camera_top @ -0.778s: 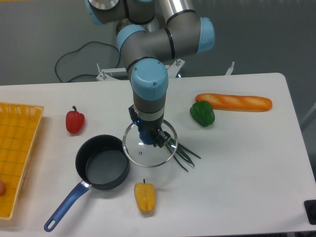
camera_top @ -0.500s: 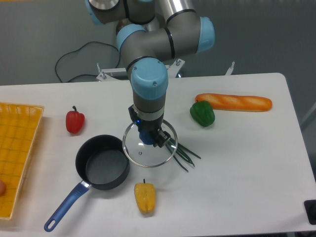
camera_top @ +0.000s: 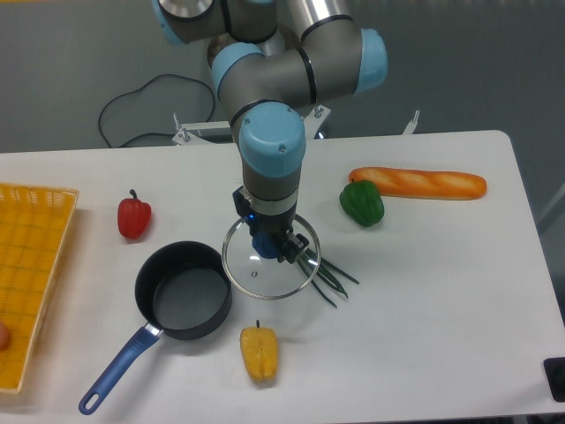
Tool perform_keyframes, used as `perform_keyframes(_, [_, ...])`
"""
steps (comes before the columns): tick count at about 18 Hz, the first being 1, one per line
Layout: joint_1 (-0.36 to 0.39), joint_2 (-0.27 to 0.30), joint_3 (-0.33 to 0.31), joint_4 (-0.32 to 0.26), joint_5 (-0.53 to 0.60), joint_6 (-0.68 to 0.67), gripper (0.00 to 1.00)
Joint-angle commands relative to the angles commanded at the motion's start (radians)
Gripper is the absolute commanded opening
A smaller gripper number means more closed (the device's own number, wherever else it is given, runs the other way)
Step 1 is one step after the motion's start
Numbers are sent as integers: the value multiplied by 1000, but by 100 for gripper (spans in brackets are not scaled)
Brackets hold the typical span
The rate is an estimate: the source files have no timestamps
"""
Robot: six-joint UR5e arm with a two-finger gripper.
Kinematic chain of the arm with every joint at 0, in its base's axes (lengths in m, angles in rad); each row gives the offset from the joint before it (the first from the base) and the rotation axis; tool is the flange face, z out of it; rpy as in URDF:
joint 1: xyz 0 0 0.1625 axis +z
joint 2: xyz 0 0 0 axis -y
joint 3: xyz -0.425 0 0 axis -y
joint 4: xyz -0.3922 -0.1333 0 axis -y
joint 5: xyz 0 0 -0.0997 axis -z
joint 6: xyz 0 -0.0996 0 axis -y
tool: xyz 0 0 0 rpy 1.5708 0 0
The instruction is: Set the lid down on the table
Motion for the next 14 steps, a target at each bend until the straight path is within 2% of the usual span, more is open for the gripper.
perform_keyframes(11, [3, -14, -6, -5, -15, -198, 45])
perform_keyframes(14, [9, -21, -6, -2, -17, -203, 45])
